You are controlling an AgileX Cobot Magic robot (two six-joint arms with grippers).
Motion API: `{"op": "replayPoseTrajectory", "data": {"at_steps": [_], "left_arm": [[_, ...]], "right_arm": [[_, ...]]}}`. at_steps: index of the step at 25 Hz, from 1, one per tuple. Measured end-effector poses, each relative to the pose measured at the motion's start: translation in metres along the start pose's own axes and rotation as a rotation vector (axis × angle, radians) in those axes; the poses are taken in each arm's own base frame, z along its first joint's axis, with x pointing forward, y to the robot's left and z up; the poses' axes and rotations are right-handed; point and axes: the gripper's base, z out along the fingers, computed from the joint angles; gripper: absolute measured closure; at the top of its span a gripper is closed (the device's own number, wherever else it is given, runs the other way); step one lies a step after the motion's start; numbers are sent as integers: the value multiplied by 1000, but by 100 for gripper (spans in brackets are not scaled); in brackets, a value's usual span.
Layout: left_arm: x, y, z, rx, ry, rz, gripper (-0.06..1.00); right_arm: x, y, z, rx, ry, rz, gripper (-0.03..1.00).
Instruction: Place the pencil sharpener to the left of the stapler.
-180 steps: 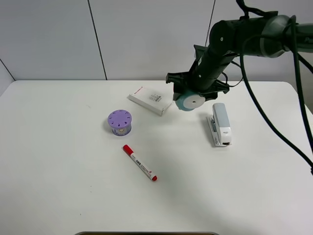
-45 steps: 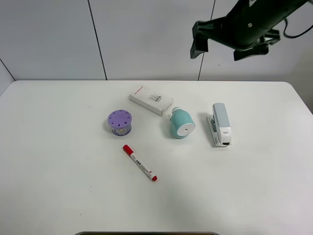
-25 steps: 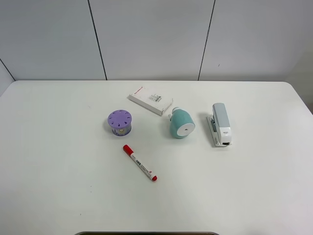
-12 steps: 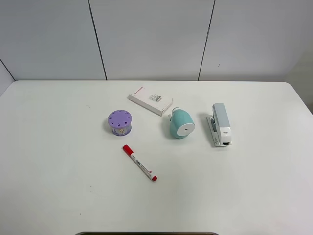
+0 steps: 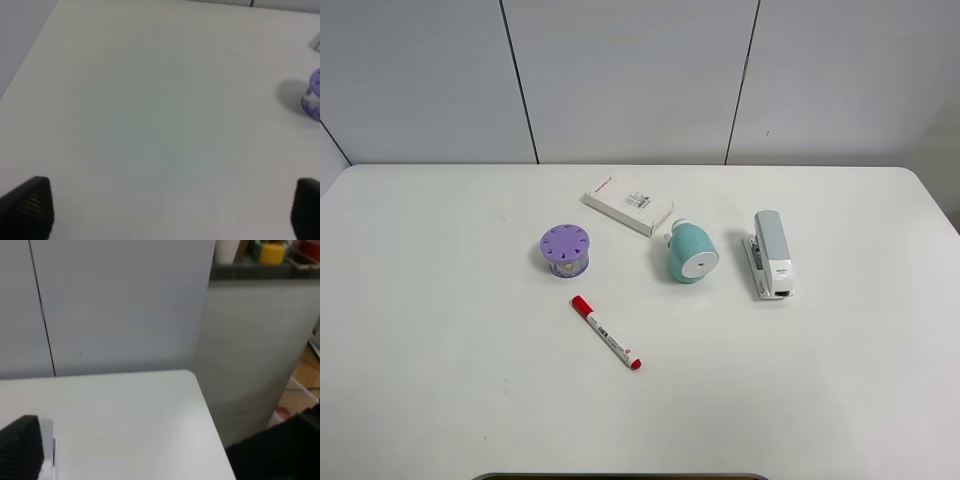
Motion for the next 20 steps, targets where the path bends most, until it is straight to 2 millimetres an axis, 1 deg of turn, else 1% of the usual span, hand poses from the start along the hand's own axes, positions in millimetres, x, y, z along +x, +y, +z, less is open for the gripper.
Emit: {"op": "replayPoseTrajectory", "data": {"at_steps": [1, 10, 12, 15, 20], "left_arm": [[0, 0, 0, 0, 0, 0, -1], [0, 0, 0, 0, 0, 0, -1], [0, 0, 0, 0, 0, 0, -1], [0, 0, 0, 0, 0, 0, -1], [0, 0, 0, 0, 0, 0, -1]], "right_arm": [[8, 2, 2, -7, 13, 5, -1], [86, 21, 44, -67, 227, 15, -1], [100, 23, 50, -72, 235, 15, -1], [116, 27, 58, -81, 220, 25, -1], [137, 31, 65, -93, 212, 43, -1]]}}
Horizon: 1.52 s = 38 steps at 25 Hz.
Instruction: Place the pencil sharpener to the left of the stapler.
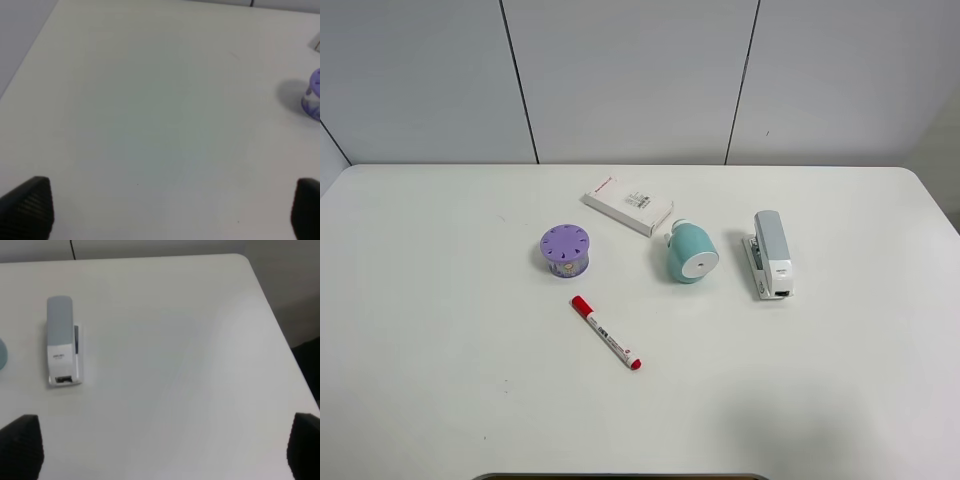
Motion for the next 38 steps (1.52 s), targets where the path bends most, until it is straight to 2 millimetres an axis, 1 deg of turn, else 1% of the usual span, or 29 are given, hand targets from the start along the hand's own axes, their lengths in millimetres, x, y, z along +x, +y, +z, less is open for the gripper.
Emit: {"op": "replayPoseTrajectory", "data": {"at_steps": [3, 5, 13, 22, 38], "left_arm": [[0, 0, 0, 0, 0, 0, -1], [0, 0, 0, 0, 0, 0, -1], [0, 0, 0, 0, 0, 0, -1], [0, 0, 0, 0, 0, 0, -1], [0, 0, 0, 0, 0, 0, -1]], "right_arm": [[6, 2, 8, -8, 31, 1, -1], [7, 3, 9, -20, 31, 6, -1], [8, 6, 11, -21, 26, 21, -1], [8, 10, 12, -55, 19, -9, -1], [8, 11, 13, -58, 17, -19, -1]]}}
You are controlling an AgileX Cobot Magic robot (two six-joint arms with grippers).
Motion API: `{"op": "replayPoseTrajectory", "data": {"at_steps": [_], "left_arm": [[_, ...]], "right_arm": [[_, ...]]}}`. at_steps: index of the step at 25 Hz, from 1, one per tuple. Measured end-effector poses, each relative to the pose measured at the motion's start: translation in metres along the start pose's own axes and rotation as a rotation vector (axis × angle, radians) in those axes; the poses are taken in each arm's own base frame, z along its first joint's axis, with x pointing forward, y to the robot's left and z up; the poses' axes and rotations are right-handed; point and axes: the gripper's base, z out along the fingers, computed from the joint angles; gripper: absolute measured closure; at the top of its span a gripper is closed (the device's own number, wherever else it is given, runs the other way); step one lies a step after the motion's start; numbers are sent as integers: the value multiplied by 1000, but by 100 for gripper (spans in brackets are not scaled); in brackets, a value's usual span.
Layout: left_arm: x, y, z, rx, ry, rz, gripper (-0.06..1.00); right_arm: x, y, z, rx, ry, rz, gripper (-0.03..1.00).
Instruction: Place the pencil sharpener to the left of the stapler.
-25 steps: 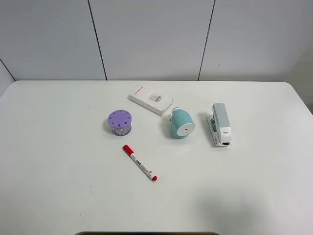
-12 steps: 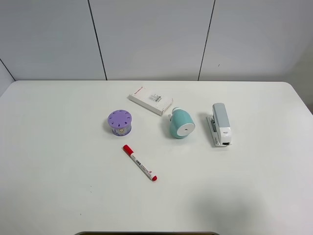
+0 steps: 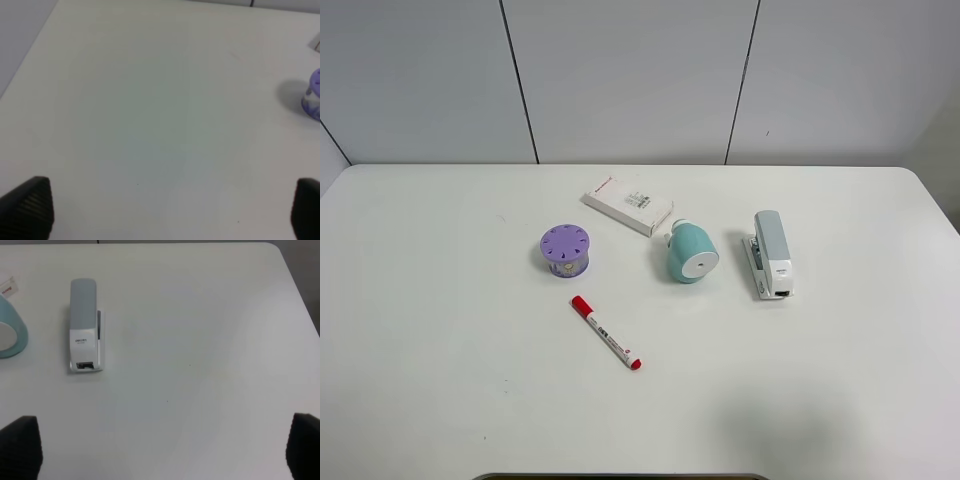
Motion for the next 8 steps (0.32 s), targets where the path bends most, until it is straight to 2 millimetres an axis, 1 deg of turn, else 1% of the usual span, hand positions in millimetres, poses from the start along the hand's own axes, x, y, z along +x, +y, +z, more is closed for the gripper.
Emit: {"op": "replayPoseTrajectory", "data": {"at_steps": [8], "left_arm": [[0, 0, 0, 0, 0, 0, -1]], "right_arm": [[0, 0, 0, 0, 0, -3, -1]]}}
